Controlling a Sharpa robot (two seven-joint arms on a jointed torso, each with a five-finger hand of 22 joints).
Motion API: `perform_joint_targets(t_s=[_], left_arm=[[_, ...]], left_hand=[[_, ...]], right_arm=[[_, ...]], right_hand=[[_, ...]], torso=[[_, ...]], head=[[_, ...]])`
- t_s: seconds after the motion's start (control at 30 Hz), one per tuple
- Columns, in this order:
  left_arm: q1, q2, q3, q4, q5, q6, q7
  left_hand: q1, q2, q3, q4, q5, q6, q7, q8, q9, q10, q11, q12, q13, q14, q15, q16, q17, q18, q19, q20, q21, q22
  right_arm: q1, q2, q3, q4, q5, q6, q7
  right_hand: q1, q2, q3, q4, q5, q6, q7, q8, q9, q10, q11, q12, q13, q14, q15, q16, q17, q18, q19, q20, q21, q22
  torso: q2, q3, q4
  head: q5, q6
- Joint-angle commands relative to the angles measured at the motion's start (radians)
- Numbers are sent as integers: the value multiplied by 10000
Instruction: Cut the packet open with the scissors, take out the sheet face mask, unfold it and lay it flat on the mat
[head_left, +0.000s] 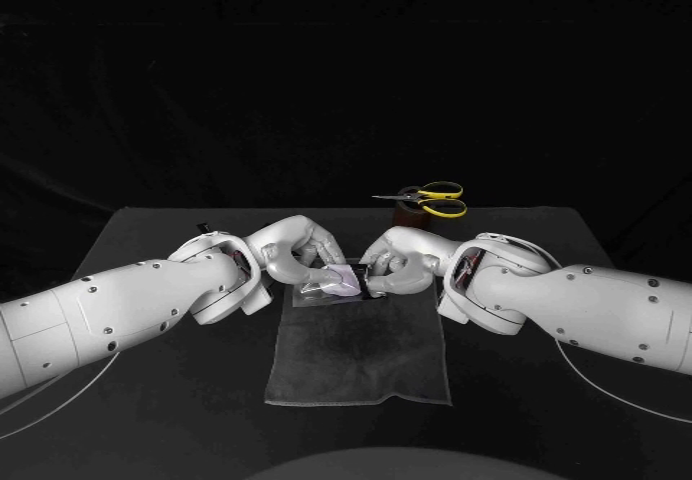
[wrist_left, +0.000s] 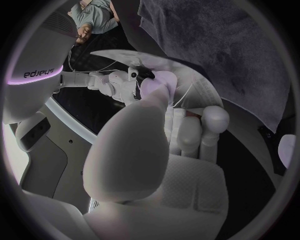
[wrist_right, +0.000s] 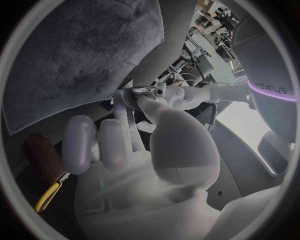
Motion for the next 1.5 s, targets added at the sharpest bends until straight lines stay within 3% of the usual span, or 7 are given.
perform_joint_targets(t_s=[0.03, 0.33, 0.47, 0.53, 1.1, 1.37, 1.5], left_arm=[[6, 37, 15, 60, 225, -81, 159], [8, 11, 16, 22, 333, -227, 143], [9, -16, 15, -2, 352, -254, 53], [10, -29, 15, -21, 358, -288, -36], [14, -214, 21, -22, 468, -1021, -554], [12, -614, 83, 469, 1360, -1621, -550], [14, -862, 108, 841, 1882, -1896, -755]], left_hand=[[69, 32, 63, 18, 16, 13, 57, -70, 14, 55, 2, -57, 19, 63, 11, 37, 28, -141, 87, -16, 55, 6], [-32, -21, 48, 50, 14, -152, 151, -199, -3, -160, 107, -288, -24, -162, 81, -95, -455, -51, -261, 7, -225, -461], [-239, -101, -6, 54, 12, -420, 347, -371, -18, -728, 360, -777, -143, -870, 297, -505, -1737, 111, -1023, 161, -860, -1391], [-400, -190, -108, 52, 12, -619, 472, -476, -24, -1421, 586, -1252, -185, -2283, 501, -1367, -3968, 380, -2372, 334, -2019, -2960], [-357, -139, -3511, 148, 37, -1999, 205, -789, -22, -3898, 1638, -1401, -103, -7127, 1833, -5528, -6193, 325, -4836, 1679, -7206, -6023], [-177, 214, -2630, 108, 27, -1861, 606, -652, 17, -3876, 1493, -924, -54, -7012, 1741, -5386, -6301, 453, -4333, 1750, -7782, -6495], [86, 546, -2043, 58, 24, -1499, 550, -363, 98, -3018, 996, 130, 278, -5826, 1212, -4237, -5923, 476, -3046, 1268, -7178, -6251]], right_arm=[[-49, 68, -9, -26, 384, 408, -35], [-90, -11, -12, -115, 1356, 241, 24], [-94, -94, -13, -77, 1841, 168, 55], [-96, -150, -13, -27, 2155, 125, 70], [-107, -504, -13, 27, 2690, 7, -974], [-101, -636, -12, 54, 2271, -242, -1729], [-91, -696, -11, 72, 1988, -308, -2129]], right_hand=[[207, 284, 9, 9, -66, 308, -159, 212, 102, 359, -163, 201, 139, 494, -177, 387, 651, -124, 150, -82, 181, 274], [796, 701, 219, -313, -72, 1121, -801, 1214, 735, 1644, -744, 991, 766, 506, -659, 549, 866, -175, 252, -533, 361, 536], [804, 690, 252, -339, -72, 1118, -829, 1305, 807, 1678, -771, 1020, 822, 512, -687, 566, 901, -177, 251, -568, 361, 542], [806, 684, 269, -353, -72, 1117, -842, 1352, 843, 1695, -784, 1035, 851, 514, -699, 572, 914, -181, 257, -583, 369, 556], [810, 668, 313, -385, -71, 1099, -865, 1455, 919, 1723, -806, 1059, 911, 498, -721, 535, 854, -155, 197, -610, 285, 456], [845, 670, 409, -442, -71, 1079, -888, 1574, 1003, 1773, -833, 1093, 983, 515, -745, 581, 950, -173, 232, -637, 331, 528], [850, 663, 448, -463, -71, 1069, -895, 1615, 1031, 1787, -841, 1103, 1008, 521, -753, 592, 971, -179, 246, -645, 348, 554]], torso=[[5, -4, 1], [-3, 0, -1], [-5, 8, 2], [0, 12, -2], [-4, 12, -14], [-5, 8, -5], [-16, -3, -4]], head=[[-9, 1], [4, 8], [3, 1], [12, -3], [-43, 51], [-155, 25], [-205, 27]])
